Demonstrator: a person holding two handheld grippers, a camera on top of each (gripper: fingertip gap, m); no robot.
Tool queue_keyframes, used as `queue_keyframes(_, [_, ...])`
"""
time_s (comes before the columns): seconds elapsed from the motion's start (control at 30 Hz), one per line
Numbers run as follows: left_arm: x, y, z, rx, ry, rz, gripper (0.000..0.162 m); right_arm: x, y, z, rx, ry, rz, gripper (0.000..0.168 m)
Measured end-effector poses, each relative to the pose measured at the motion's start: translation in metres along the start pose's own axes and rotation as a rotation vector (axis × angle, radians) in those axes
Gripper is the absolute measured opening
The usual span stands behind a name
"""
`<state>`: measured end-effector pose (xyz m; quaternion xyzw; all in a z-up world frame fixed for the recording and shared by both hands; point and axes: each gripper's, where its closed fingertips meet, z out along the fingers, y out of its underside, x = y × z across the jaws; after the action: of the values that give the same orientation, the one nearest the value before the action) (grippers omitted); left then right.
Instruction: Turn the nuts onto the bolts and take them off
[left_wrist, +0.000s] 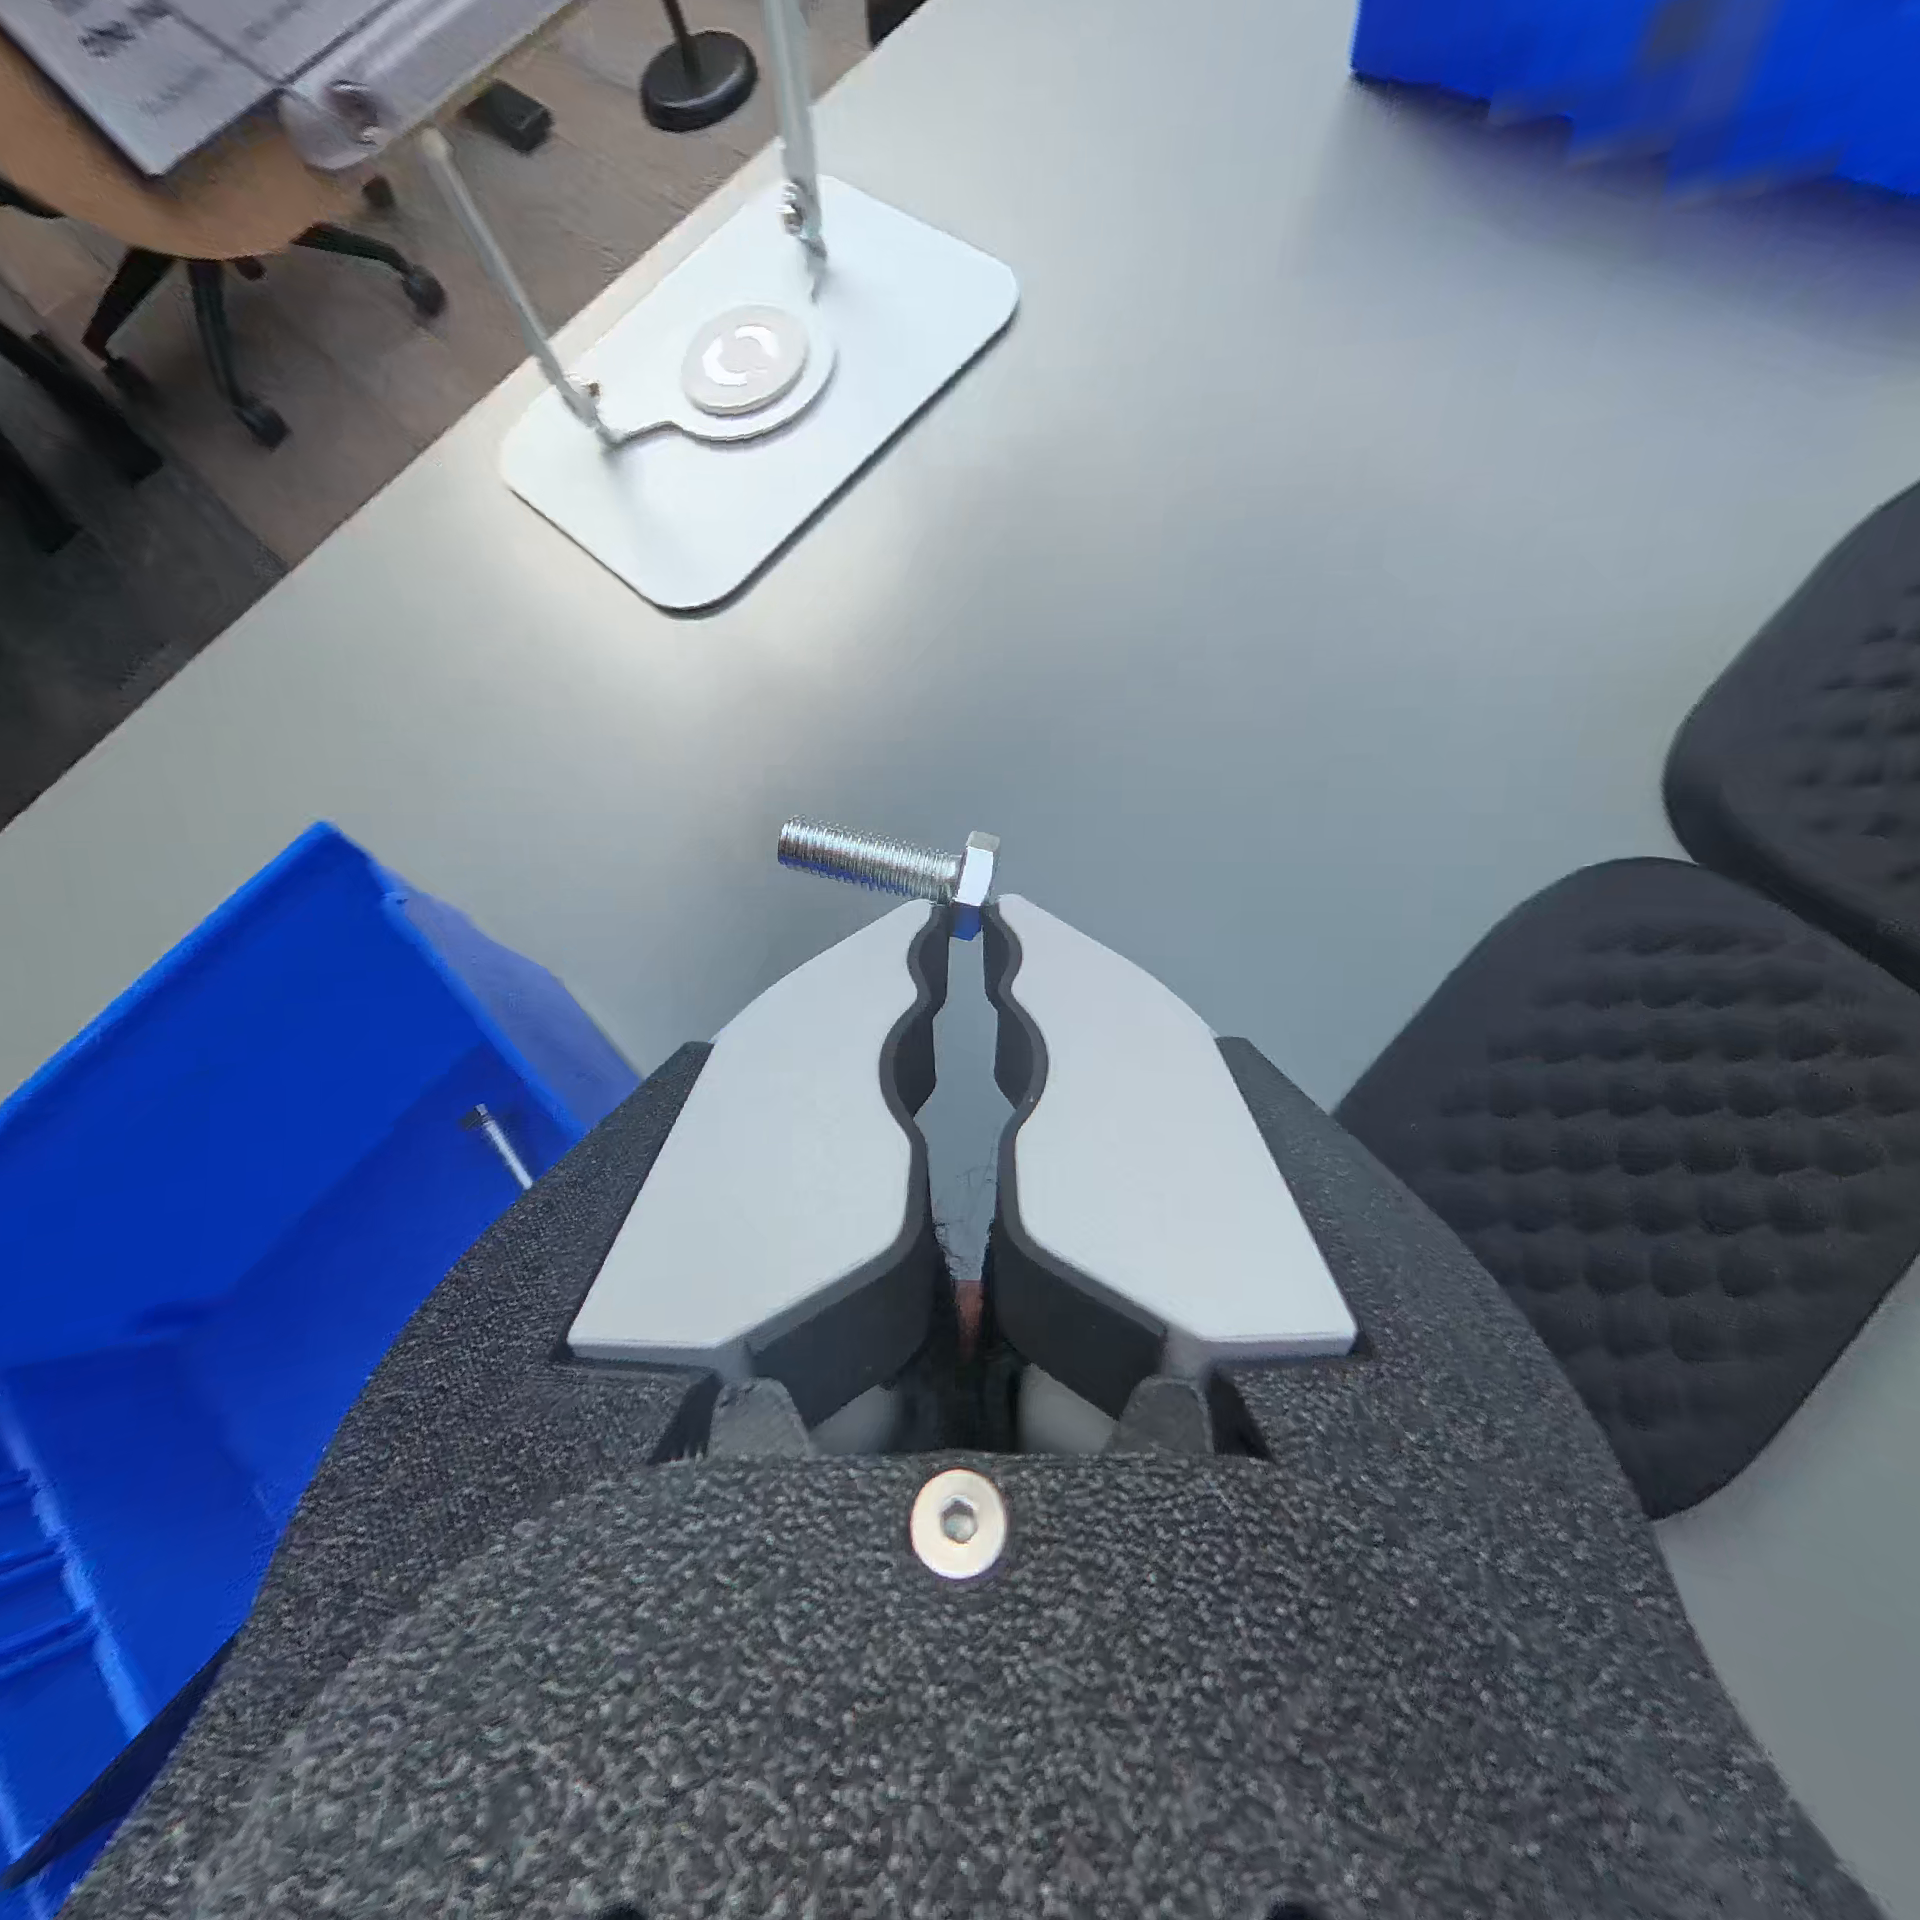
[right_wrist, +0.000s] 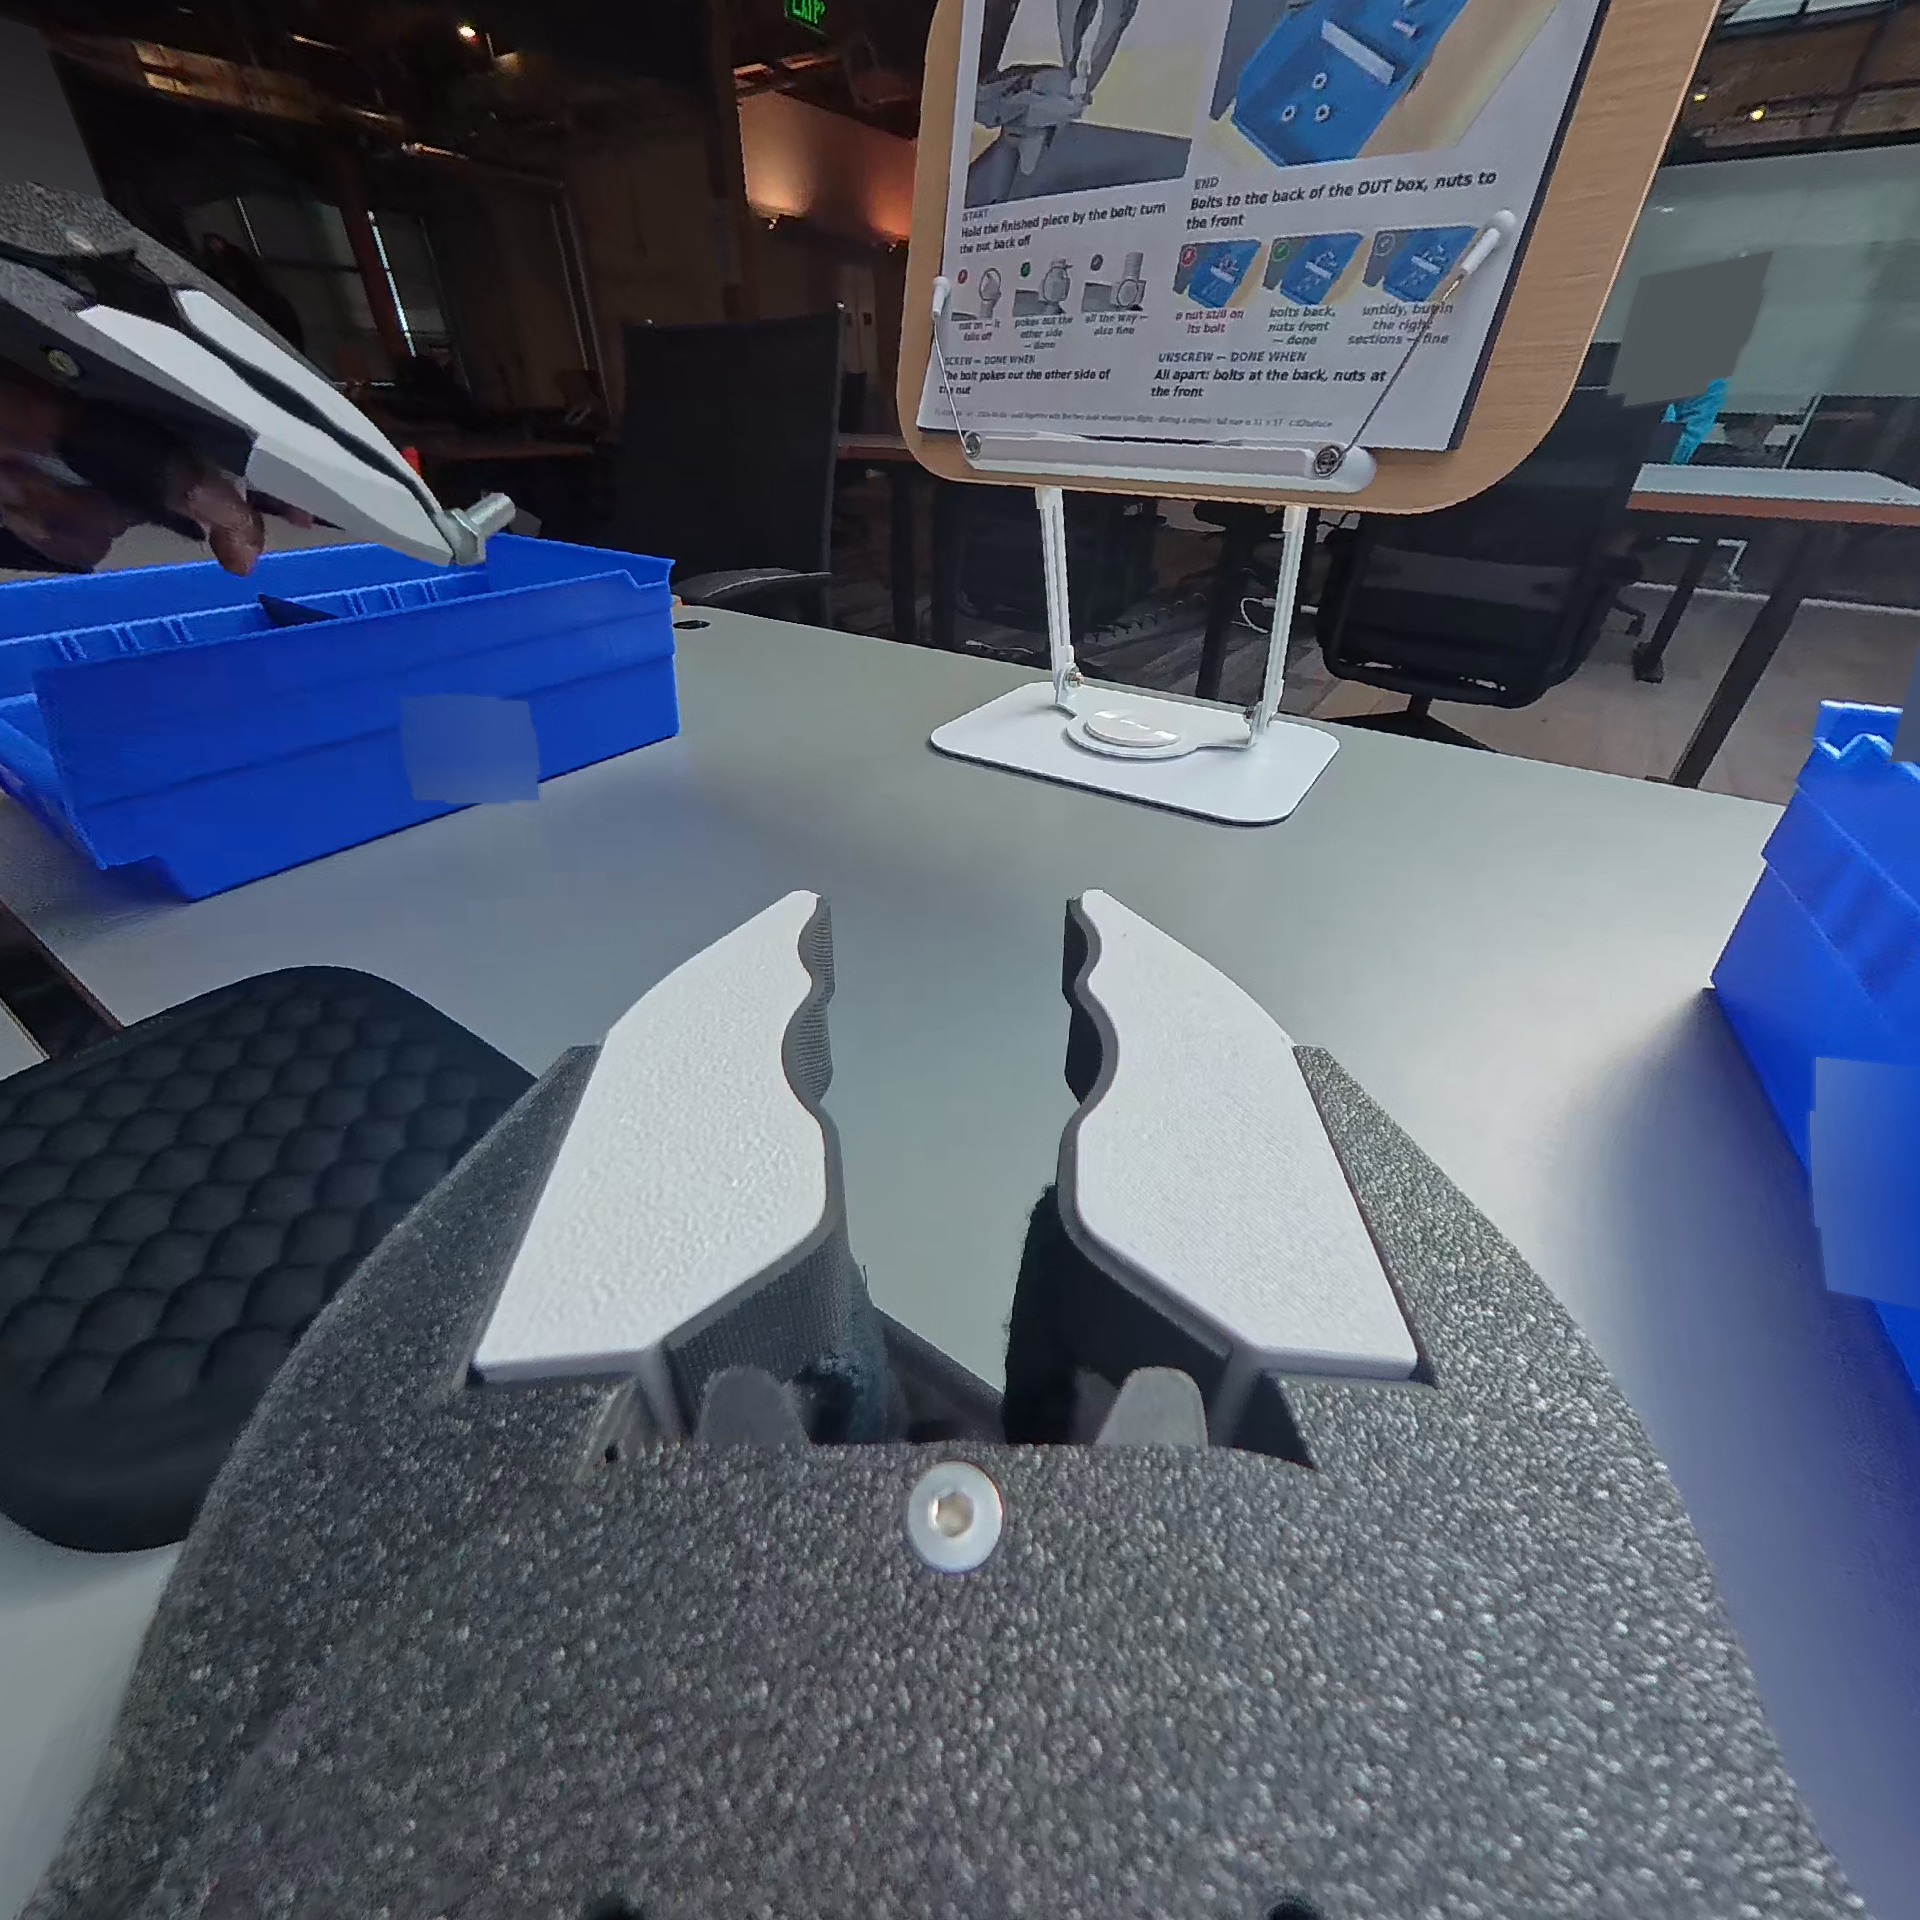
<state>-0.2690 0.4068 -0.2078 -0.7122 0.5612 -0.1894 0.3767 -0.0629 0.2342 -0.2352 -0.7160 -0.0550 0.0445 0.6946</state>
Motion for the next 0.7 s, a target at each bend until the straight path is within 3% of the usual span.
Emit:
queue_keyframes(0.17, [0.080, 0.021, 0.040, -0.118, 0.229, 0.097, 0.006, -0.002, 0.002, 0.001, -0.013, 0.000, -0.015, 0.042])
queue_keyframes(0.27, [0.105, 0.034, 0.059, -0.175, 0.297, 0.143, 0.006, -0.002, 0.002, 0.002, -0.017, 0.000, -0.022, 0.042])
queue_keyframes(0.7, [0.130, 0.054, 0.092, -0.323, 0.414, 0.234, 0.006, -0.002, 0.004, 0.002, -0.026, 0.000, -0.016, 0.042])
